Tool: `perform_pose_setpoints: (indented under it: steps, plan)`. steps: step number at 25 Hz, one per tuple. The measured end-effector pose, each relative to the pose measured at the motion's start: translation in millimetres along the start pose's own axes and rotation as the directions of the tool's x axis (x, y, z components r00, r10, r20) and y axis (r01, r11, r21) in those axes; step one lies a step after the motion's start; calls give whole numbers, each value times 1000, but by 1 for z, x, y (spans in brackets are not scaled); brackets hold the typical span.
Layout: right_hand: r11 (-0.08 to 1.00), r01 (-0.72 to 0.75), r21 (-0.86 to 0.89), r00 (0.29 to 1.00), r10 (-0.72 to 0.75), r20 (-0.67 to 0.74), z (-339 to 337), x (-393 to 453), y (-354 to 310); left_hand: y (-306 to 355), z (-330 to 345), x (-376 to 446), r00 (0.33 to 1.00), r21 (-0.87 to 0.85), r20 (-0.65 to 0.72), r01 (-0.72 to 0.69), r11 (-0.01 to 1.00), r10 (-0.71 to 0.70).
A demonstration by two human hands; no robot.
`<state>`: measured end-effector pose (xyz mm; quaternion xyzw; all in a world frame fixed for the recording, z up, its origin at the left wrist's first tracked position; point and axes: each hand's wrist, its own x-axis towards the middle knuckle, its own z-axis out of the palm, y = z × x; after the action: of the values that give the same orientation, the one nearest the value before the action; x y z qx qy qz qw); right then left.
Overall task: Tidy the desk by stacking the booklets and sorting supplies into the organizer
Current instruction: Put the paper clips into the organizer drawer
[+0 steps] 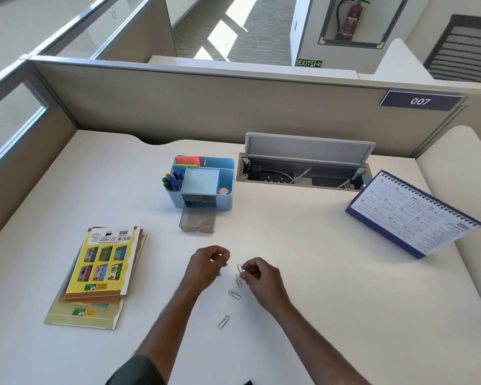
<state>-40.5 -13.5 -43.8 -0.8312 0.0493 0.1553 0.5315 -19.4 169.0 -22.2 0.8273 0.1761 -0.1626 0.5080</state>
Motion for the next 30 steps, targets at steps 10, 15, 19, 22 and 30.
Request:
perform_pose_setpoints:
  steps: [10, 15, 19, 22, 30]
  plan:
    - [993, 82, 88, 997, -82, -3, 7, 12, -32, 13, -19, -10, 988, -244, 148, 0, 970, 37]
    - [992, 79, 101, 995, -84, 45, 9, 19, -36, 14, -28, -5, 986, -256, 163, 14, 967, 29]
    - [998, 31, 46, 1000, -31, 0, 15, 17, -27, 9, -37, 16, 997, -219, -66, 30, 975, -45]
    - [973, 61, -225, 998, -62, 0, 23, 9, -6, 11, -51, 45, 960, -213, -255, 61, 975, -115]
    - [760, 163, -629, 986, -107, 127, 26, 2, 11, 24, -62, 123, 889, -61, -305, 339, 939, -341]
